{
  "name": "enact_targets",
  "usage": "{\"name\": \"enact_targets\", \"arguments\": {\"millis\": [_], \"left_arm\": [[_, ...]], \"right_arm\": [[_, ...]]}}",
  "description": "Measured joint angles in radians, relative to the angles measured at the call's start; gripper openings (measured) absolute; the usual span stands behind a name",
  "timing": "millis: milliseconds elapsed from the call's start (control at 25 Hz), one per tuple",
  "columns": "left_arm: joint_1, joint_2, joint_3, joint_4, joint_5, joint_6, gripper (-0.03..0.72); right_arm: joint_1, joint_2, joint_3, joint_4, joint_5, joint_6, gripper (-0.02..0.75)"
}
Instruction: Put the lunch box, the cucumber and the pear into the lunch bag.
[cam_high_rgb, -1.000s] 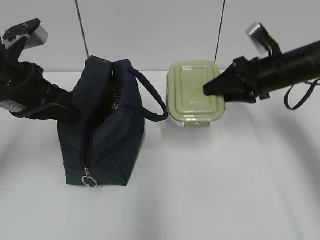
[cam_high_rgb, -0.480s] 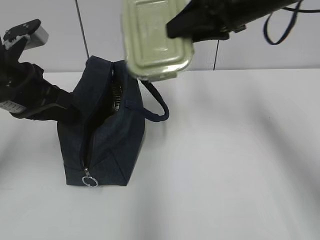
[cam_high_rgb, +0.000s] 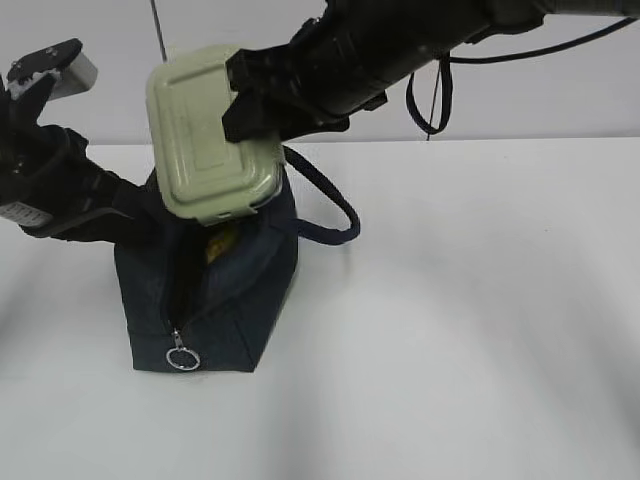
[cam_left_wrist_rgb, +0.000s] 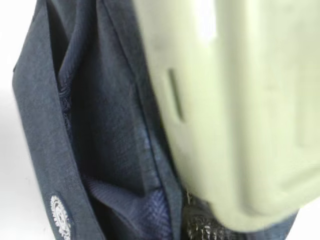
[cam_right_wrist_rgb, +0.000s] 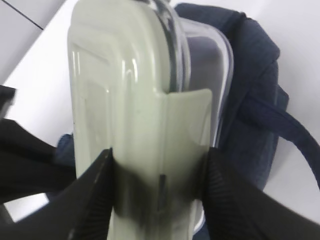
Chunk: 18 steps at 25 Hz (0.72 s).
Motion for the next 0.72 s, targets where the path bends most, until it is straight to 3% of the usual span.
{"name": "enact_targets", "arguments": {"millis": [280, 720], "left_arm": [[0.000, 0.000, 0.000, -0.004, 0.004, 0.000, 0.001], [0.000, 0.000, 0.000, -0.003, 0.008, 0.000, 0.001]], "right_arm": [[0.002, 0.065, -0.001, -0.341, 0.037, 0.233, 0.369], [0.069, 0.183, -0.129, -0.377, 0.058, 0.276, 0.369]]}}
